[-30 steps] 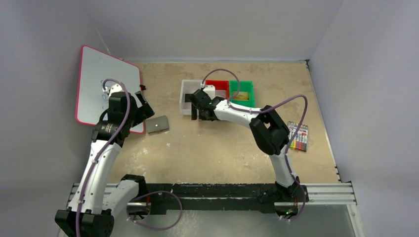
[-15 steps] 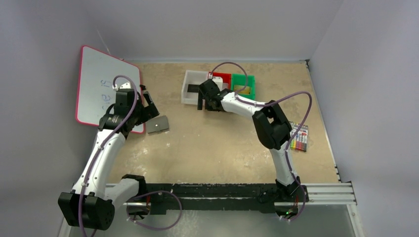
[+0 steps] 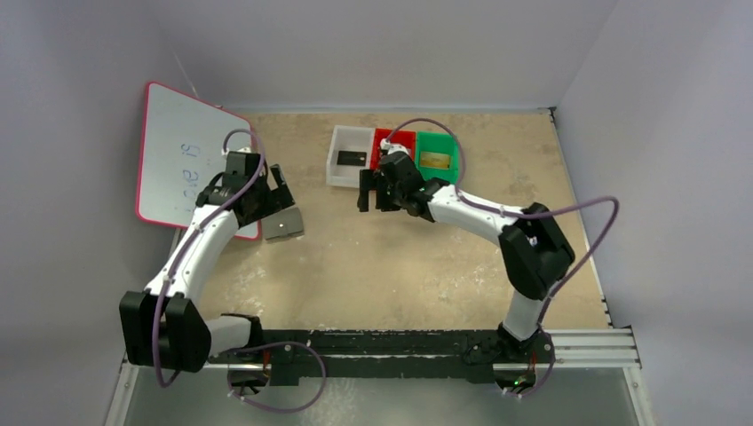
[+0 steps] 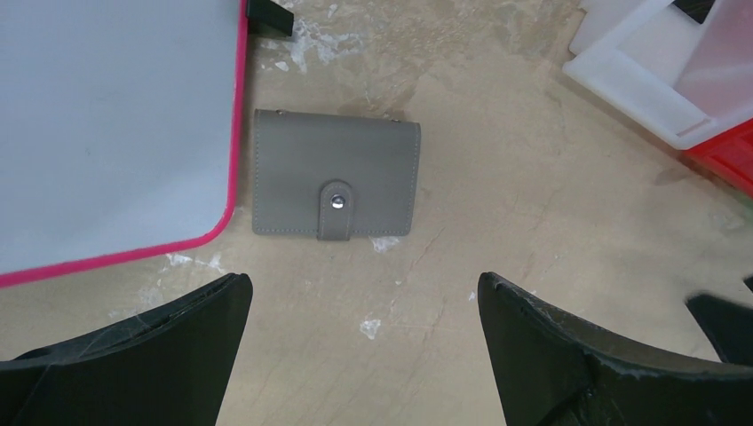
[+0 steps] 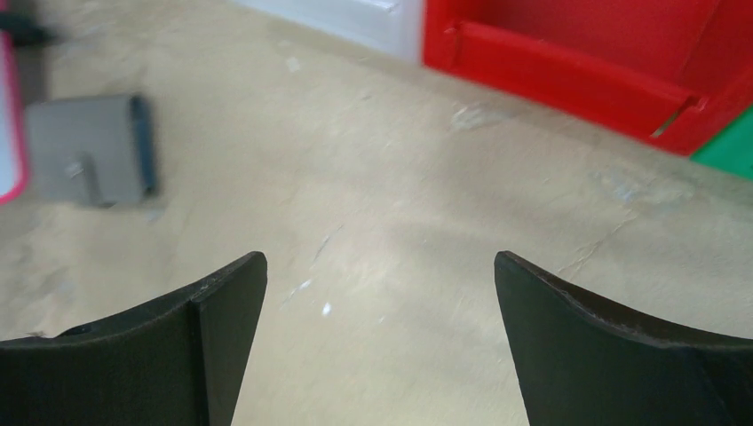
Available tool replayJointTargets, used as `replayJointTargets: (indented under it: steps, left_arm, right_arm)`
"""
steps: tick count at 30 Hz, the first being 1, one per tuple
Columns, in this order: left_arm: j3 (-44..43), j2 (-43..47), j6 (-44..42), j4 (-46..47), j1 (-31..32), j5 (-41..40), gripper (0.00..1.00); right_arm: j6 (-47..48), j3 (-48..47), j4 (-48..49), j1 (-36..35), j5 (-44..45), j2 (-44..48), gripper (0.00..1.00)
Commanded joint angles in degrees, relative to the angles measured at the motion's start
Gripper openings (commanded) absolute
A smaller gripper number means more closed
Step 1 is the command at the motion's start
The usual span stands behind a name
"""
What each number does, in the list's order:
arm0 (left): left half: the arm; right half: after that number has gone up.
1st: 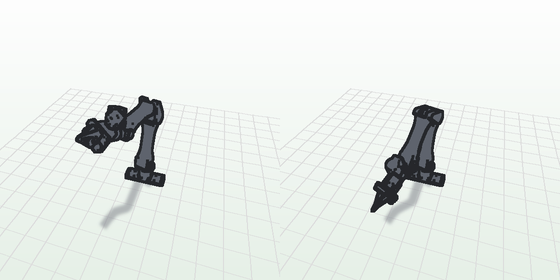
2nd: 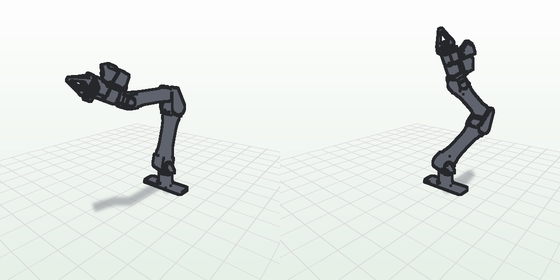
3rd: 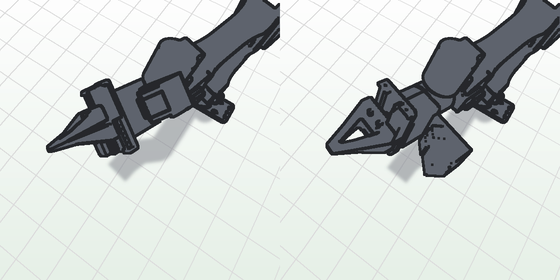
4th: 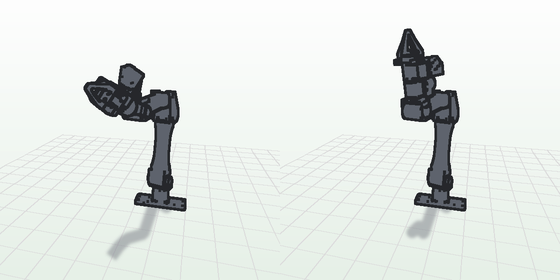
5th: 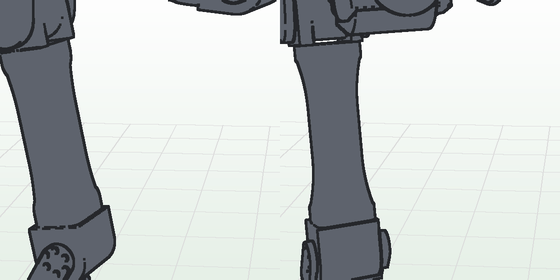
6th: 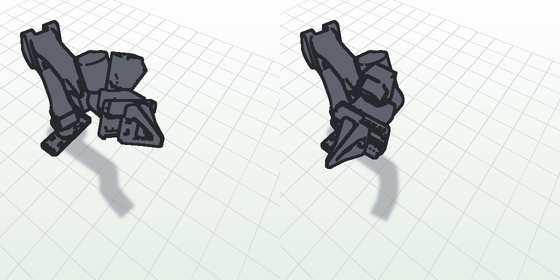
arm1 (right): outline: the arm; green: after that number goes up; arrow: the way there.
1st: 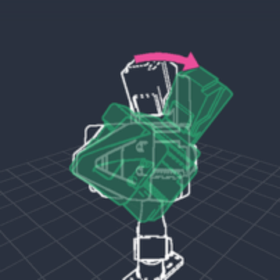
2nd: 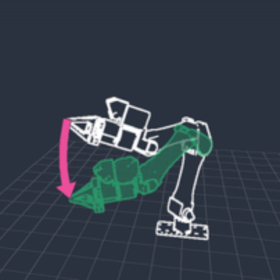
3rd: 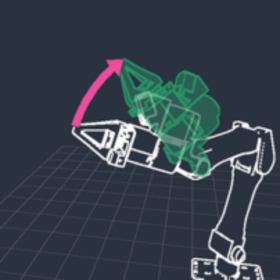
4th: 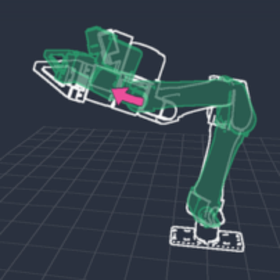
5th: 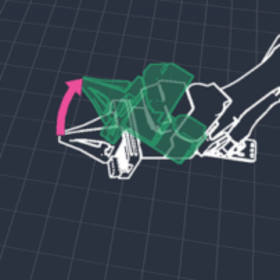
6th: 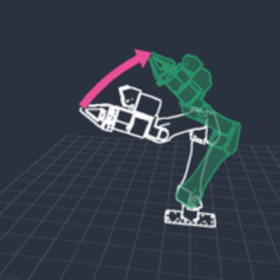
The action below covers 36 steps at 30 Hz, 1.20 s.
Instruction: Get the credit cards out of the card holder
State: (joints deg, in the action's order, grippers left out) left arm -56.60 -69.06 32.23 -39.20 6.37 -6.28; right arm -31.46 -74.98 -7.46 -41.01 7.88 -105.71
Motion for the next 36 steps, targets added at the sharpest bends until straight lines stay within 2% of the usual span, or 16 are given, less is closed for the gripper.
replayJointTargets:
  steps: [1,6,12,14,19,21,26,30,36]
  left_arm:
    - [-4.29,-5.72,-2.96,4.27,-0.57,0.58,1.0]
    - [-9.41,-15.31,-3.81,5.31,-0.57,1.52,0.98]
    - [-12.77,-26.18,-1.76,7.34,-0.48,0.12,0.93]
    - [-13.59,-29.22,-1.6,7.54,-0.36,-0.29,0.91]
    - [-11.88,-33.88,-1.46,8.15,0.7,-1.05,0.87]
    - [-9.25,-33.71,-1.27,8.96,1.36,-0.87,0.87]
    - [-2.8,-29.81,0.33,12.55,4.41,1.25,0.84]
    - [0.75,-27.37,1.39,13.93,6.55,2.99,0.81]
    - [5.69,-23.58,4.17,16.4,8.38,4.85,0.8]
  right_arm:
    - [1.31,8.16,10.36,-0.56,-7.16,9.94,1.0]
    - [0.0,15.91,13.91,-0.56,-6.81,18.64,1.0]
    - [-2.37,22.47,14.87,-0.56,-1.63,27.9,1.0]
    - [-3.76,22.91,12.94,-0.56,0.81,29.93,1.0]
    - [-8.2,22.77,6.73,-0.13,14.1,32.8,1.0]
    - [-9.15,21.28,3.59,1.49,16.55,31.9,1.0]
    - [-6.99,15.59,-2.22,10.08,14.7,25.06,1.0]
    - [-4.33,7.78,-8.08,14.37,20.65,16.84,1.0]
    - [1.04,0.79,-8.33,20.83,19.1,8.98,1.0]
